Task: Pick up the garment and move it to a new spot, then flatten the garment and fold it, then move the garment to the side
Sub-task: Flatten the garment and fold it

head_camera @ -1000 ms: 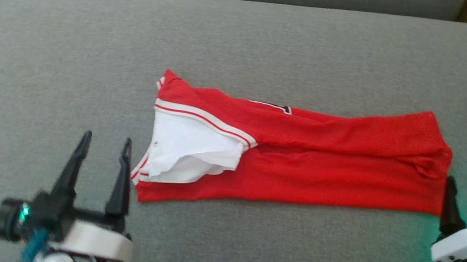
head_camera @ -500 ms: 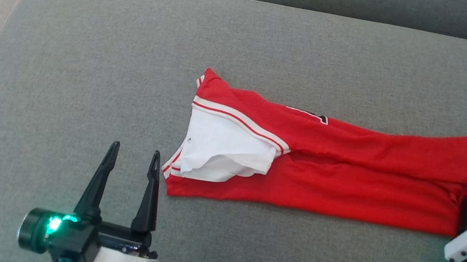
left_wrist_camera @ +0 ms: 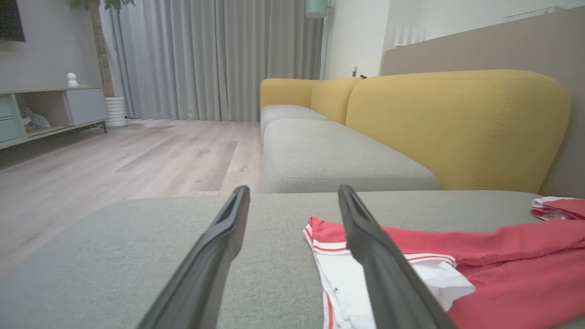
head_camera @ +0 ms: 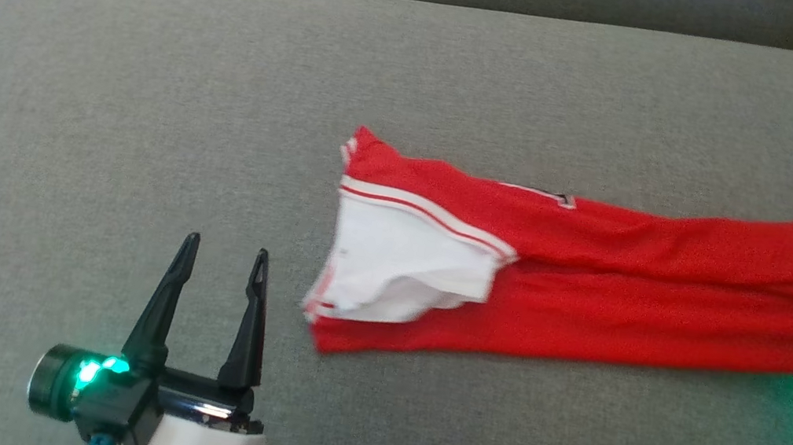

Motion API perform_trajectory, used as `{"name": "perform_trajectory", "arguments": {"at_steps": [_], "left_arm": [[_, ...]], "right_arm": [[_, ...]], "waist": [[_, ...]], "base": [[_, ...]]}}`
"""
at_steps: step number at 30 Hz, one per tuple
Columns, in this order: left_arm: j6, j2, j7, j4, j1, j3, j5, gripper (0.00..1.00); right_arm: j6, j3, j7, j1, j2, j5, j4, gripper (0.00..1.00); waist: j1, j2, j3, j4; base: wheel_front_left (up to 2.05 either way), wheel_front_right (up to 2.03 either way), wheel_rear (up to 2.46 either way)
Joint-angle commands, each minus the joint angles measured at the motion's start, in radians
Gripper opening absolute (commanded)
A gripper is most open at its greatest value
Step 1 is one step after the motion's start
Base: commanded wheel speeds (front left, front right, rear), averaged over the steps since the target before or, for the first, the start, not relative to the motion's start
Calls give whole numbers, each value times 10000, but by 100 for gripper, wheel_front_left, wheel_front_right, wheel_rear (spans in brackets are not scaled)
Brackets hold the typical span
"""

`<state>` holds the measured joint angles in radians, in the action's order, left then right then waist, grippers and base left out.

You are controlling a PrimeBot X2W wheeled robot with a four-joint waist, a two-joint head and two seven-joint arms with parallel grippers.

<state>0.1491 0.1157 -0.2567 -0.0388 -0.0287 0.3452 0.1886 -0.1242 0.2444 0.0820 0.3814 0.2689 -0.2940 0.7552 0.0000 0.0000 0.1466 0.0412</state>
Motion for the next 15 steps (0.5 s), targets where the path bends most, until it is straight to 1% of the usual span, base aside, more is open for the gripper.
{"name": "perform_trajectory", "arguments": {"at_steps": [1,4,7,10,12,15], "left_arm": [[-53,-80,-51,-307,197,-434,-116,100],[-231,-202,-51,-278,191,-586,-229,100],[-409,-306,-51,-172,170,-728,-283,100],[-564,-400,-51,-57,128,-820,-331,100],[-635,-459,-51,-16,101,-874,-351,100],[-766,-522,-51,55,59,-910,-378,100]], "right_arm": [[-65,-79,37,454,490,-56,-515,0],[-65,-101,346,646,890,-291,-1204,0],[-65,-482,859,740,918,-910,-2346,0],[-65,-1111,1481,524,557,-1708,-4022,0],[-65,-1602,1869,223,181,-2122,-5220,0],[-65,-2463,2371,-160,-332,-2353,-6642,0]], "waist": [[0,0,55,-99],[0,0,87,-202],[0,0,10,-247],[0,0,-133,-198],[0,0,-217,-146],[0,0,-286,-26]], "base": [[0,0,0],[0,0,0],[0,0,0],[0,0,0],[0,0,0],[0,0,0]]}}
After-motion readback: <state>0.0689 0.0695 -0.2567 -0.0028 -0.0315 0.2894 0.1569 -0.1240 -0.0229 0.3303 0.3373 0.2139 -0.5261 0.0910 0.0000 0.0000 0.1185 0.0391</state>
